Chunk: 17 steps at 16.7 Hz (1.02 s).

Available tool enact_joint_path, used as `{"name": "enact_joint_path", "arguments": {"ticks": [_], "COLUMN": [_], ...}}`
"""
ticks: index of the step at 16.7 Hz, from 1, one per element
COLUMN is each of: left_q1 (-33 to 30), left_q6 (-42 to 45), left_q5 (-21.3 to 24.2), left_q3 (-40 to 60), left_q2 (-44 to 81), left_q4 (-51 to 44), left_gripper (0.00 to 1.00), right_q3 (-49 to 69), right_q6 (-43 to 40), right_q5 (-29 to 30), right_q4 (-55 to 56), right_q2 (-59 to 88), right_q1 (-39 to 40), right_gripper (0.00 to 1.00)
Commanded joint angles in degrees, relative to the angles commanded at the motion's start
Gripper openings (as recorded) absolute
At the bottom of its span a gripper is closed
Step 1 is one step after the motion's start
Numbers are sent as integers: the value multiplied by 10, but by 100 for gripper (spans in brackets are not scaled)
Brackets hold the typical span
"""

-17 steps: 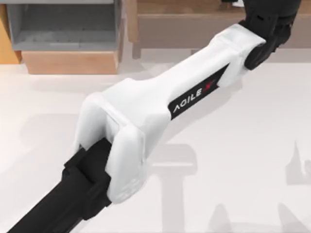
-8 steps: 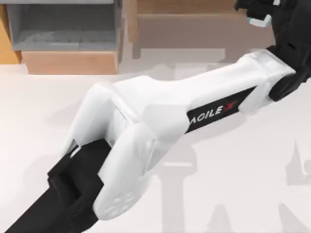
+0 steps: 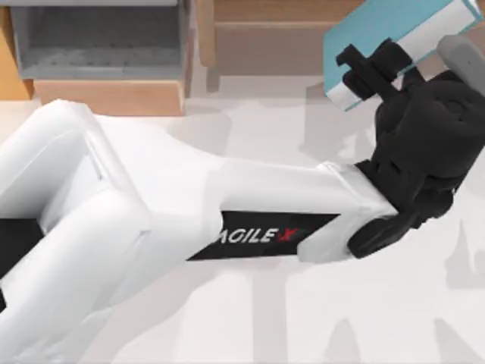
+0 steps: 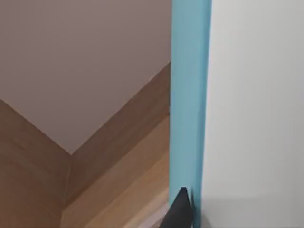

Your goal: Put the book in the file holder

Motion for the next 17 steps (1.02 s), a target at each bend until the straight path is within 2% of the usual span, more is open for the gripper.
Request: {"name": "enact_joint_path", "arguments": {"ticks": [4, 9, 13, 17], "left_q1": [41, 155, 285, 415], "left_q6": [130, 285, 393, 471], "left_q5": [43, 141, 241, 354], "left_q3": [-226, -423, -499, -491], "left_q2": [-110, -218, -276, -280], "left_q4": [54, 99, 120, 133], "left_gripper": [0, 0, 0, 0], "right_q3": [0, 0, 0, 0], "right_q6": [0, 0, 0, 0], "right_q5": [0, 0, 0, 0], "right_q4": [0, 0, 0, 0], "right_q2": [0, 0, 0, 0], "right_q1": [0, 0, 0, 0], "right_gripper": [100, 100, 100, 100]}}
